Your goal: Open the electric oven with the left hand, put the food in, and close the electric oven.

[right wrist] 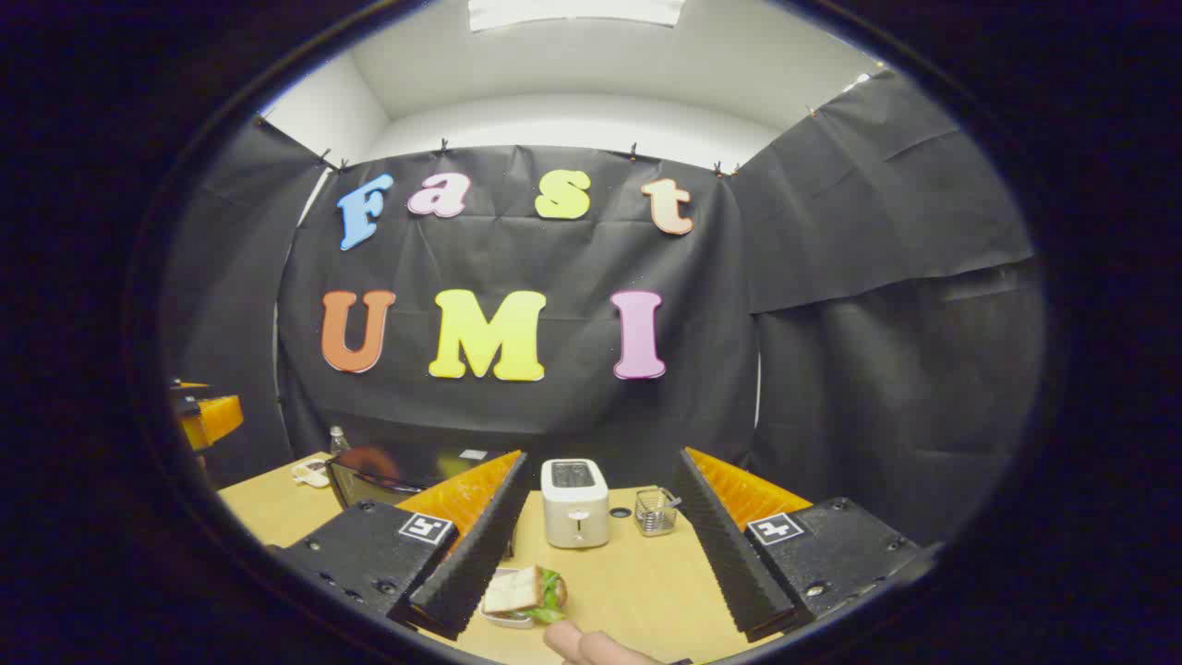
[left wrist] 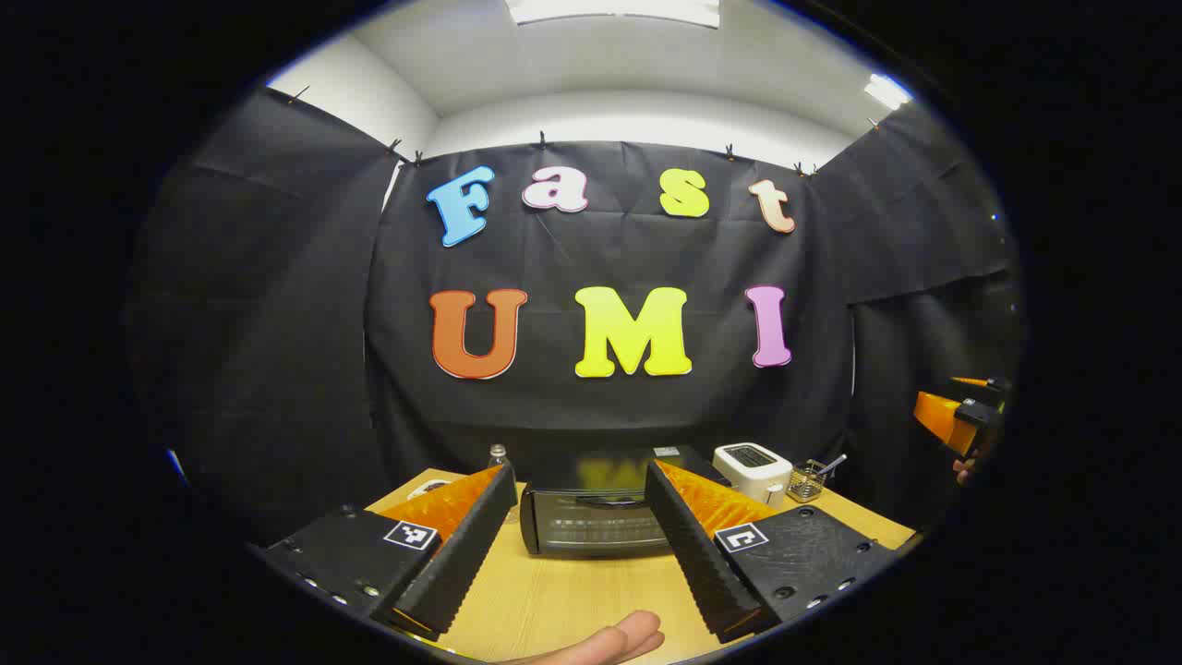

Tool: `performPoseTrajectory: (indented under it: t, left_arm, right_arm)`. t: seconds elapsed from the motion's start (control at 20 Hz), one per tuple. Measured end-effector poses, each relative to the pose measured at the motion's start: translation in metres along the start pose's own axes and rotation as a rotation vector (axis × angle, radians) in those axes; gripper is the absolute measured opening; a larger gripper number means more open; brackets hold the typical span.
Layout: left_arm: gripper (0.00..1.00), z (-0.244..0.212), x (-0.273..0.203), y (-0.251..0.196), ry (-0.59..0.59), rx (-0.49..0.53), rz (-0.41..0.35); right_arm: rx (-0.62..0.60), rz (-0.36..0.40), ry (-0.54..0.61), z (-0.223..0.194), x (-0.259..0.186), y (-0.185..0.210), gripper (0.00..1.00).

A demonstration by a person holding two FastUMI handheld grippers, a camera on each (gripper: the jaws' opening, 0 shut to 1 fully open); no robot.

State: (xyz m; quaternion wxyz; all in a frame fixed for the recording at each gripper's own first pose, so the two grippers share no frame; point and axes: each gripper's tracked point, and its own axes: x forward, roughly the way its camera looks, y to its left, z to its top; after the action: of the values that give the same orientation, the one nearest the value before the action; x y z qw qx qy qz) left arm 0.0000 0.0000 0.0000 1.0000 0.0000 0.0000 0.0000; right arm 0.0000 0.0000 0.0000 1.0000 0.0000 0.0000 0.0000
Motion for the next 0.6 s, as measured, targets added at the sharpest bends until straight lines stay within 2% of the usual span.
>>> performPoseTrajectory:
  t: [0.05, 0.1, 0.15, 0.2, 0.6]
  left_arm:
    - [0.81, 0.002, 0.001, -0.007, -0.003, -0.013, -0.021]
    - [0.93, 0.001, 0.001, -0.009, -0.001, -0.022, -0.032]
    - [0.93, 0.001, 0.001, -0.011, 0.007, -0.024, -0.035]
    - [0.93, 0.001, 0.001, -0.011, 0.01, -0.017, -0.037]
    - [0.93, 0.001, 0.007, -0.021, 0.014, 0.037, -0.039]
  right_arm:
    - [-0.003, -0.014, 0.004, -0.003, 0.002, -0.005, 1.0]
    - [-0.004, -0.025, 0.005, -0.004, 0.003, -0.009, 0.94]
    - [-0.002, -0.038, 0.006, -0.005, 0.005, -0.014, 0.94]
    - [0.002, -0.044, 0.009, -0.007, 0.006, -0.017, 1.0]
    - [0.038, -0.017, 0.028, -0.01, 0.013, -0.019, 1.0]
